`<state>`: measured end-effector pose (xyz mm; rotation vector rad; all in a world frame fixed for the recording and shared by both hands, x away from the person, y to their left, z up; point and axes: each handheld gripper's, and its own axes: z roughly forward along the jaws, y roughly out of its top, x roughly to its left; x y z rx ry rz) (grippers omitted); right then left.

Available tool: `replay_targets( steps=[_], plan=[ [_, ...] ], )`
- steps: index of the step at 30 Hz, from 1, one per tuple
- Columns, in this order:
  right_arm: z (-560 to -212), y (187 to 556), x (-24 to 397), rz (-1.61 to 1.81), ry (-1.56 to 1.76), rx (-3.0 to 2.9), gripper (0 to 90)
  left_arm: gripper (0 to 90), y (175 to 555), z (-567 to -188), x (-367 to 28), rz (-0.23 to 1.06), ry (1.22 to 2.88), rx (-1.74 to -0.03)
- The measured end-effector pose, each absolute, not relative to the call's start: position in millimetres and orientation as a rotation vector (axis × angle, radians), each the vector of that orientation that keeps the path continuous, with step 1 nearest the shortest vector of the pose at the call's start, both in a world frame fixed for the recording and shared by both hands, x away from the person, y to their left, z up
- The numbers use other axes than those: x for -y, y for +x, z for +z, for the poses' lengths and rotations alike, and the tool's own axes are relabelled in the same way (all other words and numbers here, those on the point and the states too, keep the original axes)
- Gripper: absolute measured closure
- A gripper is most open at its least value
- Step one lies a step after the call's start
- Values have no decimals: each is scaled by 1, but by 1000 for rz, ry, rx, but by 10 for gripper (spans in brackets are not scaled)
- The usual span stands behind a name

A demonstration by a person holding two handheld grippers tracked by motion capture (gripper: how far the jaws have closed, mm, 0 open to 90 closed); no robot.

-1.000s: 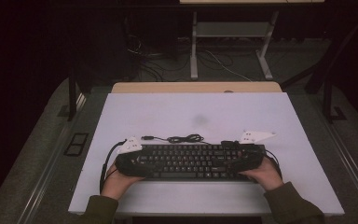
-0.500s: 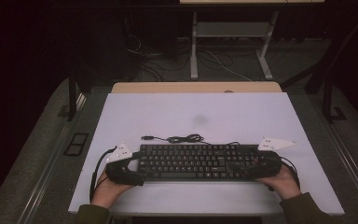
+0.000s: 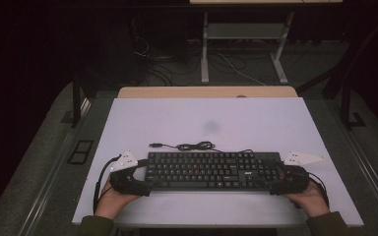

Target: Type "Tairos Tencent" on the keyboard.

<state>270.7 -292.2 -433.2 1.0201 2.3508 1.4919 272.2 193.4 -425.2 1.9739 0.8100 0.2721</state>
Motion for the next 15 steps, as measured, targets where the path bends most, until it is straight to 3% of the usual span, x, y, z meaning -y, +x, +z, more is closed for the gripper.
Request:
replay_targets(
  steps=[7, 15],
  plan=[
    [-434, 269, 297, 1479, 1035, -2344, 172, 19, 273, -427, -192, 273, 1984, -820],
    [-434, 269, 296, 1471, 1031, -2348, 172, 14, 273, -426, -192, 273, 1988, -819]
  ],
)
